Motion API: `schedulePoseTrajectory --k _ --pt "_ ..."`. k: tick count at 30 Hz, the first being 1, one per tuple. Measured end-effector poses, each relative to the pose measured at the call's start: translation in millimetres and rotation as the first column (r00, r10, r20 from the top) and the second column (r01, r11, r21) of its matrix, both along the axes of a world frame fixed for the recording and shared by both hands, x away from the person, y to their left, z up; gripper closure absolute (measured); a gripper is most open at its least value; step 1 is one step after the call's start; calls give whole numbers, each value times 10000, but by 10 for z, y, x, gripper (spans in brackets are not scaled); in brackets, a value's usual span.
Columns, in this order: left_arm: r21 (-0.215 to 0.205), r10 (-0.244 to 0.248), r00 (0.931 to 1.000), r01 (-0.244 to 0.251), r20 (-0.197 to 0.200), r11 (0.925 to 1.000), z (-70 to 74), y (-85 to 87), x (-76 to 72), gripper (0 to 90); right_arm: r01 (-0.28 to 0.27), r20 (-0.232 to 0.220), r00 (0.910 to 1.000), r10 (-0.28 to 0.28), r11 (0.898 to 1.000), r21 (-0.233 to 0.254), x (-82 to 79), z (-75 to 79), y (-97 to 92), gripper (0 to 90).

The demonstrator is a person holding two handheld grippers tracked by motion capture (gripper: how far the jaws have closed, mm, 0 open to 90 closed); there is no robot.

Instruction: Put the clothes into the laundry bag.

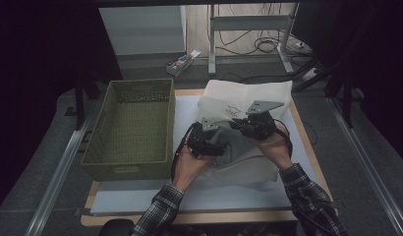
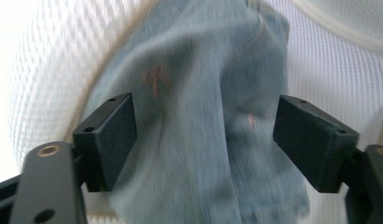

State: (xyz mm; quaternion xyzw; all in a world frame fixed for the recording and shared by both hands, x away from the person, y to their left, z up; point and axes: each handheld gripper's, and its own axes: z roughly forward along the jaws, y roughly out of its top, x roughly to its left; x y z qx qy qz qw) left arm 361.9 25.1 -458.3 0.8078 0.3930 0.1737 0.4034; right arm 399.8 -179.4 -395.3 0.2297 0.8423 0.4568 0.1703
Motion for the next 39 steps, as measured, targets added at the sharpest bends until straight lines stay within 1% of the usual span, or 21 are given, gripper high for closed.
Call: schedulePoseTrajectory --k 2,4,5,6,7,9,12,13,15,16,17,18,19,22,27,28,29,32,34,37,39 --pt "116 99 9999 -98 -84 9999 -33 31 -71 210 9 -5 10000 -9 10000 2 1 0 0 822" --pt "409 242 9996 -236 -141 9989 -76 66 -134 227 9 9 10000 -9 10000 -5 -1 3 -1 822" --pt "551 365 9991 -353 -199 9979 -102 87 -159 247 12 7 10000 -12 10000 -4 -3 4 -1 822" --pt "596 478 9984 -459 -304 9972 -133 109 -177 280 13 5 10000 -13 10000 5 -4 5 -1 822" --pt "655 560 9973 -528 -479 9965 -176 135 -190 314 17 6 10000 -17 10000 11 -5 6 1 821" --pt "735 612 9951 -555 -775 9957 -246 164 -190 390 10 19 10000 -10 10000 4 -8 6 6 822" --pt "655 538 9907 -459 -1249 9968 -327 161 -160 513 -15 11 10000 15 10000 -13 -11 4 15 821" --pt "663 425 9903 -340 -1320 9972 -356 138 -142 576 -22 0 10000 22 10000 -9 -12 2 18 822" --pt "619 195 9894 -107 -1439 9980 -387 112 -102 736 -24 -25 10000 24 10000 -3 -16 -1 26 822" --pt "567 122 9898 -42 -1417 9984 -399 96 -77 808 -36 -26 10000 36 10000 0 -17 -1 27 822" --pt "513 -3 9911 72 -1329 9987 -401 80 -45 851 -47 -23 10000 47 10000 1 -18 -1 28 822" --pt "337 -2 9923 44 -1242 9994 -396 68 -18 866 -64 -18 10000 64 10000 -7 -20 0 29 823" --pt "184 9 9935 12 -1137 9998 -383 64 -1 872 -84 -21 10000 84 10000 -4 -23 0 31 823" --pt "-381 124 9982 -147 -591 9992 -300 36 56 877 -110 -36 9999 110 9999 13 -32 2 40 823" --pt "-847 316 9994 -307 103 9959 -130 -54 154 878 -276 -25 9996 276 9996 -10 -63 8 74 824" --pt "-912 345 9993 -331 136 9953 -107 -69 168 878 -302 -1 9995 302 9995 -21 -72 11 82 825" --pt "-971 396 9988 -368 270 9946 -78 -94 188 878 -312 25 9995 312 9995 -24 -79 14 87 825" --pt "-800 467 9976 -425 515 9959 -12 -163 266 878 -405 57 9992 404 9992 25 -105 34 100 825" --pt "-781 578 9965 -530 611 9955 4 -185 305 877 -437 91 9990 437 9990 48 -119 47 104 826" --pt "-873 755 9940 -686 787 9938 9 -212 370 877 -433 109 9990 433 9990 80 -126 56 103 827" --pt "-957 881 9926 -800 833 9922 8 -222 406 876 -446 83 9990 446 9990 63 -121 50 101 828"
